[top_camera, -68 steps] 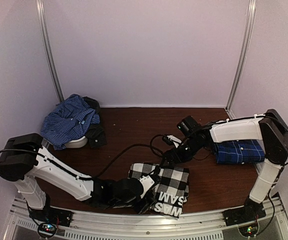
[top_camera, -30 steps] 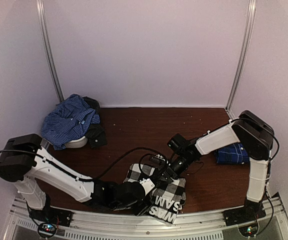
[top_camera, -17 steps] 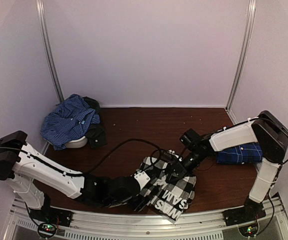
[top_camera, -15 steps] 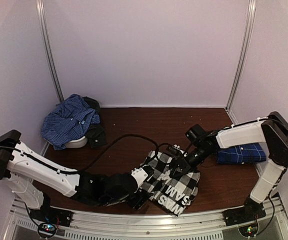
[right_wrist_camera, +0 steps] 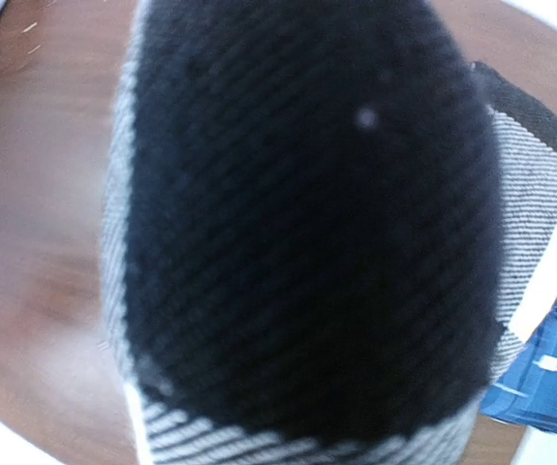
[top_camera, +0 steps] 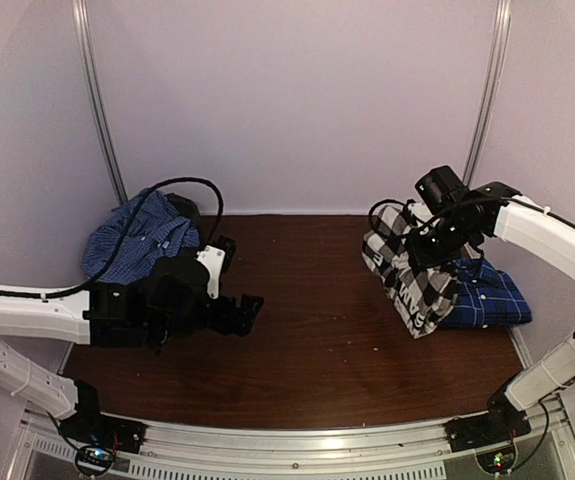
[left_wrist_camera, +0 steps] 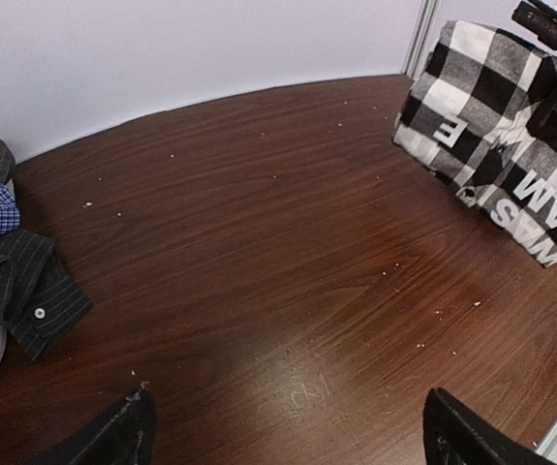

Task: Fold and stack the long sleeve shirts
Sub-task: Turn over the square-folded shirt at the center of the board.

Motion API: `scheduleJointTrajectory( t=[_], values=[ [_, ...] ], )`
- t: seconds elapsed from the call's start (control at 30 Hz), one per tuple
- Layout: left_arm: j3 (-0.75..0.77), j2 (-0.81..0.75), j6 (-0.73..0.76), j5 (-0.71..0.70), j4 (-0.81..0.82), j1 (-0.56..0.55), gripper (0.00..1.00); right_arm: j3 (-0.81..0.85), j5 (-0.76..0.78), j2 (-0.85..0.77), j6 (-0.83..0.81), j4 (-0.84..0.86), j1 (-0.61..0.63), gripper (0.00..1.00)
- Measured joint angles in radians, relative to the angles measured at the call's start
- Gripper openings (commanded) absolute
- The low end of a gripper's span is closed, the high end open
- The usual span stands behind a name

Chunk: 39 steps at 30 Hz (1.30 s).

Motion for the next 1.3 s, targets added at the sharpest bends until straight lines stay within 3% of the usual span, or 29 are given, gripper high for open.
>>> scheduleJointTrajectory(
  t=[0.17, 0.37, 0.73, 1.0, 1.2, 1.3],
  values=[
    [0.030, -0.030, -0.002, -0.004, -0.063, 0.016, 0.98, 0.098, 0.275, 0.001, 0.032, -0.126, -0.002, 0.01],
    [0.092, -0.018, -0.006, -0.013, -0.126, 0.042, 0.98, 0.098, 0.479, 0.083, 0.090, -0.209, 0.023, 0.02],
    [0.092, 0.023, -0.051, -0.016, -0.160, 0.054, 0.98, 0.085, 0.643, 0.384, 0.341, -0.295, 0.340, 0.10],
    [0.087, 0.025, -0.089, -0.035, -0.194, 0.058, 0.98, 0.165, 0.613, 0.607, 0.482, -0.312, 0.554, 0.42],
    [0.087, 0.018, -0.088, -0.058, -0.218, 0.063, 0.98, 0.285, 0.575, 0.715, 0.552, -0.321, 0.660, 0.78],
    [0.086, 0.011, -0.089, -0.066, -0.226, 0.069, 0.98, 0.313, 0.555, 0.736, 0.568, -0.323, 0.702, 0.88]
  ],
)
